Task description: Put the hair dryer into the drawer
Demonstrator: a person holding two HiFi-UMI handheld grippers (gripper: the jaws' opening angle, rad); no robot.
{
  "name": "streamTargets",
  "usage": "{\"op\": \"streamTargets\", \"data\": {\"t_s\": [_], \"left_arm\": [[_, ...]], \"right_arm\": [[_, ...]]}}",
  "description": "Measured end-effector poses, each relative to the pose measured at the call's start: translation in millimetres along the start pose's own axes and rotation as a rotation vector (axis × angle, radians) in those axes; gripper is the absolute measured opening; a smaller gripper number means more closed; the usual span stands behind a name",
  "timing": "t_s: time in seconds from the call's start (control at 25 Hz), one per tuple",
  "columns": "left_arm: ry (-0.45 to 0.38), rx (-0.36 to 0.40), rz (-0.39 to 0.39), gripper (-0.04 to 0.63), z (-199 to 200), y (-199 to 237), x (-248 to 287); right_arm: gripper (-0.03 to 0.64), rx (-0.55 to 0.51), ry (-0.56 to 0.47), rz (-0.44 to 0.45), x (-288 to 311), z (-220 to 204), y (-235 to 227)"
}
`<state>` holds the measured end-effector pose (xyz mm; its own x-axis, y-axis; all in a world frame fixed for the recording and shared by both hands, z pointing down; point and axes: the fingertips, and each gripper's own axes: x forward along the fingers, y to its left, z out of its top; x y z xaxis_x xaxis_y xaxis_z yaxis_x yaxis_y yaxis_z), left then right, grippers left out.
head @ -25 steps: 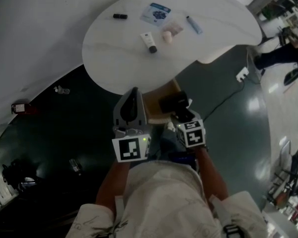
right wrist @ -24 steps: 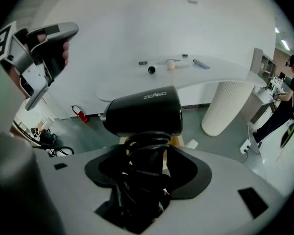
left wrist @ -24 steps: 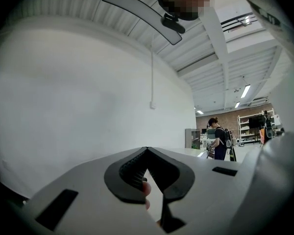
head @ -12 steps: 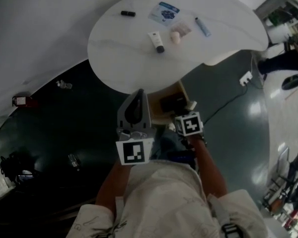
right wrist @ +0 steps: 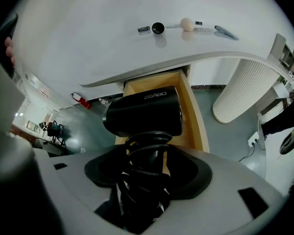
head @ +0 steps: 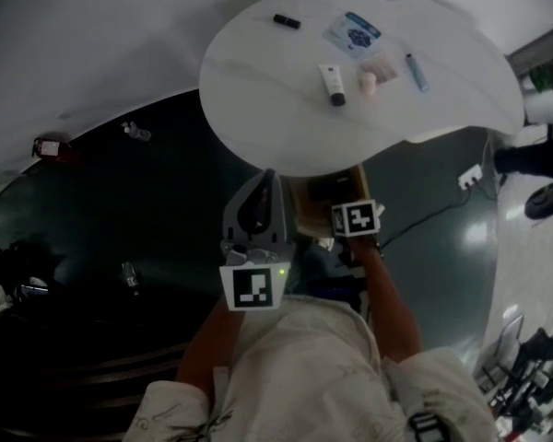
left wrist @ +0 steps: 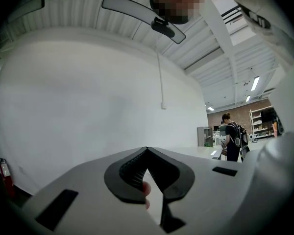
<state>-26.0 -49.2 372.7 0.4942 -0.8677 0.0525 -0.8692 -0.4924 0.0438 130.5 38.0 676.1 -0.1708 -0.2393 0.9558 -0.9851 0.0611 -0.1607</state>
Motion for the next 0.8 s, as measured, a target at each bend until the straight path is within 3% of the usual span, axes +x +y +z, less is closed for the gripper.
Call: {"op": "streamTargets", "data": {"t_s": [0.16, 0.4, 0.8], "left_arm": [[0.018, -0.019, 0.037, 0.002, -4.2, 11.7, -6.7], [0.013, -0.047, 0.090, 0.002, -6.7, 27.5, -12.1], [0.048, -0.033, 0.154, 0.002, -17.1, 45.1, -17.7]], "right_arm": [[0.268, 0.000, 0.022, 0.062, 12.2, 6.9, 11.3], [0.268, -0.061, 0.022, 0.021, 21.5, 24.4, 14.9], [0.268, -0.126, -0.122, 0.086, 42.3, 62.7, 30.0]]}}
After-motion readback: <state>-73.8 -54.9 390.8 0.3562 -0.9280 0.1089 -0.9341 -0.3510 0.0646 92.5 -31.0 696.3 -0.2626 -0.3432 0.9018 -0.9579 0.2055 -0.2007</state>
